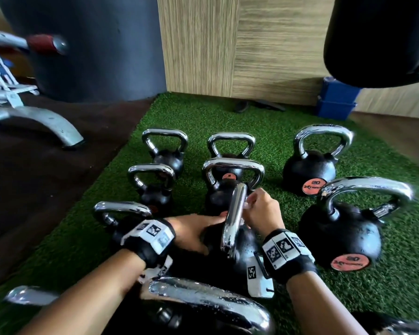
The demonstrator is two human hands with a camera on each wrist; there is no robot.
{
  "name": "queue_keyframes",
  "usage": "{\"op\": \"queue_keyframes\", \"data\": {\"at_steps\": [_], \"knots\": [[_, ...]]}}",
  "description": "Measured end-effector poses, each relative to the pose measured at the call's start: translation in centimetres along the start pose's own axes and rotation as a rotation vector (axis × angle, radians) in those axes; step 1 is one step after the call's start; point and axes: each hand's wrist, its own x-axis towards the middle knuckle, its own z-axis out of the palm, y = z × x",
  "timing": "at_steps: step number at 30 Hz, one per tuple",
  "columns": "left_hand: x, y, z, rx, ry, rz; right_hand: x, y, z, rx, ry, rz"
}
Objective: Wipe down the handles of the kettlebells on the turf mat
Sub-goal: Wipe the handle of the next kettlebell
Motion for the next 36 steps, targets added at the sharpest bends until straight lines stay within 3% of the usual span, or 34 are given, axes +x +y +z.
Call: {"op": "queue_keyframes", "data": {"at_steps": [4, 7, 10, 14, 23, 27, 36], "knots": [[-3.5, 2.8, -3.3, -0.258, 0.151, 0.018, 0.5, -0.4, -2.5, -0.094, -0.093, -0.198], [-4.8, 5.7, -3.6, 0.048, 0.122, 0.024, 0.9, -1.7, -3.5, -0.227, -0.159, -0.324], [-4.2, 8.0, -3.0, 0.337, 0.233, -0.020, 0.9, -2.7, -3.7, -0.313, -0.177, -0.357], [-2.5, 9.0, -3.0, 0.325, 0.297, -0.081, 0.7, -3.2, -3.9, -0.286, -0.166, -0.294], [-2.6, 8.6, -7.0, 0.450, 0.117, -0.046, -1.5, -2.9, -6.6, -0.398, -0.128, -0.136], [-3.2, 6.7, -8.6, 0.602, 0.271, 0.076, -4.2, -2.0, -7.3, -0.416, -0.112, -0.080], [-3.9, 3.3, -7.4, 0.367, 0.449, 0.106, -7.2, -1.6, -6.5, -0.379, -0.020, -0.108]]}}
